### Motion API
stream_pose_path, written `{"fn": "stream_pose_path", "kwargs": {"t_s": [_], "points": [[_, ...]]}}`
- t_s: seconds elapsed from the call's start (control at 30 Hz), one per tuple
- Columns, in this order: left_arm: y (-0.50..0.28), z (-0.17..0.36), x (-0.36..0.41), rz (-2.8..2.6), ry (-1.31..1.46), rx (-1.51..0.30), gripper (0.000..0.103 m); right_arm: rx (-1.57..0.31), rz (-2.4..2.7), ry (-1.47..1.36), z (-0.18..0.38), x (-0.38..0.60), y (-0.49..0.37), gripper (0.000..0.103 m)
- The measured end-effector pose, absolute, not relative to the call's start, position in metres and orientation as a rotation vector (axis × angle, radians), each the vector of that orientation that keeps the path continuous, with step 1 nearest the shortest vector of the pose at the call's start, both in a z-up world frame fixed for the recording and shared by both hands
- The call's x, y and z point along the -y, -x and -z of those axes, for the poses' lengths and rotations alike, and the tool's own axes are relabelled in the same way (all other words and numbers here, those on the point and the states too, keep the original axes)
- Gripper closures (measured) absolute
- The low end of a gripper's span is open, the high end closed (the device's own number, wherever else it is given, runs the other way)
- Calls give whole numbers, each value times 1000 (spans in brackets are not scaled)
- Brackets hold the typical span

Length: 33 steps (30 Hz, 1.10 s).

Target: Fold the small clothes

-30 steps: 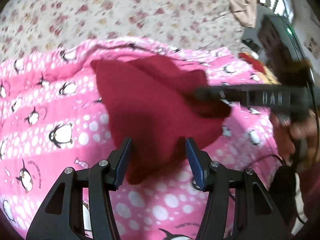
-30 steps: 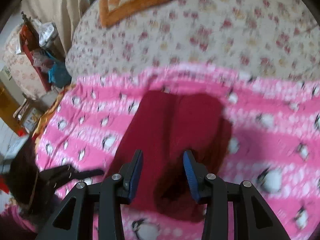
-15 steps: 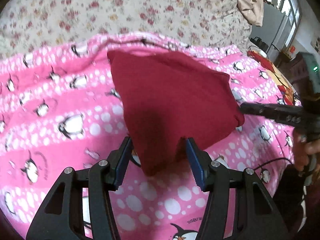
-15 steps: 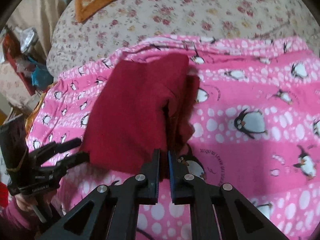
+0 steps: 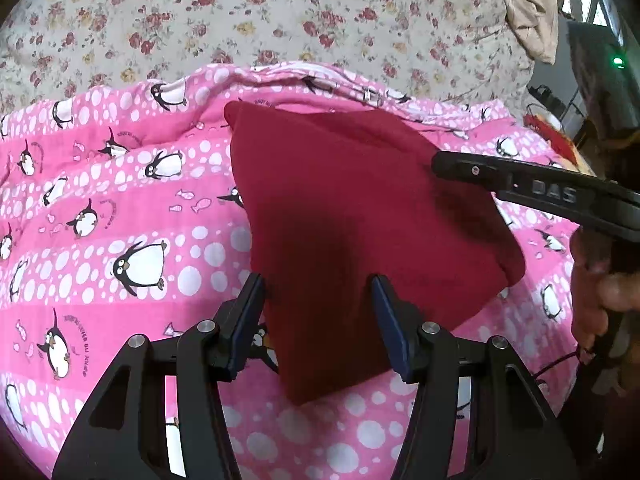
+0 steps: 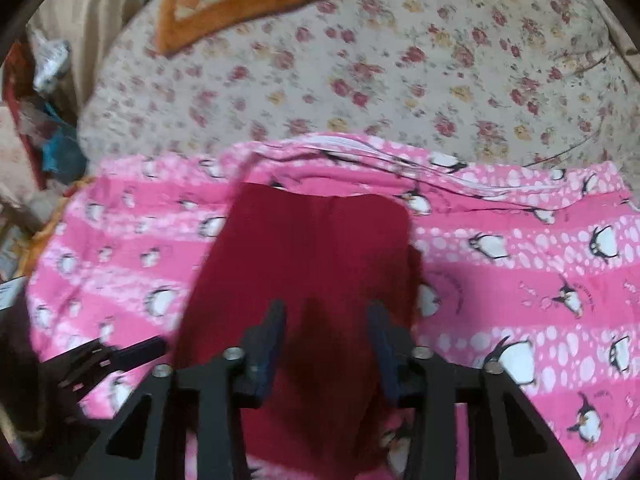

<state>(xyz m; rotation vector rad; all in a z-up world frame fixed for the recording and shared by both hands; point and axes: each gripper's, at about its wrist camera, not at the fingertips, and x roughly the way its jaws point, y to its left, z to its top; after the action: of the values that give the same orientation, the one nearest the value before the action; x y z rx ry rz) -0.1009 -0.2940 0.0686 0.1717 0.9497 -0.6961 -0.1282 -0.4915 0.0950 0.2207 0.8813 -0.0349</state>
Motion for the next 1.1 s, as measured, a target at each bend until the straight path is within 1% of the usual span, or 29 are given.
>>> {"fn": "stream_pose_path", "kwargs": {"t_s": [0.03,0.1,0.13,0.27,0.43,0.63,0.83,0.9,1.03,1.1], "points": [[101,-67,295,696,-174,-950,48,-885,51,-215,-91,494,126,72],[101,-66,296,697,-177,-951,46,-902,101,-183,-80,499,125,81],[101,-65,296,697,-176,-954,44,-914,126,-167,-73,502,125,81],[101,-64,298,694,-175,-959,44,-924,124,-233,-57,516,134,81],[103,-65,298,686,-173,-960,44,-943,126,-219,-69,512,141,81],[103,-64,298,682,-173,-963,42,-887,124,-261,-92,509,158,81],[103,-64,297,688,-166,-972,40,-926,146,-275,-75,514,150,80],[101,-64,295,698,-140,-987,40,-947,146,-295,-67,520,149,73],[89,-65,287,728,-45,-1034,39,-949,103,-409,-66,535,157,65],[80,-65,282,738,20,-1055,36,-930,100,-448,-66,542,161,53]]}}
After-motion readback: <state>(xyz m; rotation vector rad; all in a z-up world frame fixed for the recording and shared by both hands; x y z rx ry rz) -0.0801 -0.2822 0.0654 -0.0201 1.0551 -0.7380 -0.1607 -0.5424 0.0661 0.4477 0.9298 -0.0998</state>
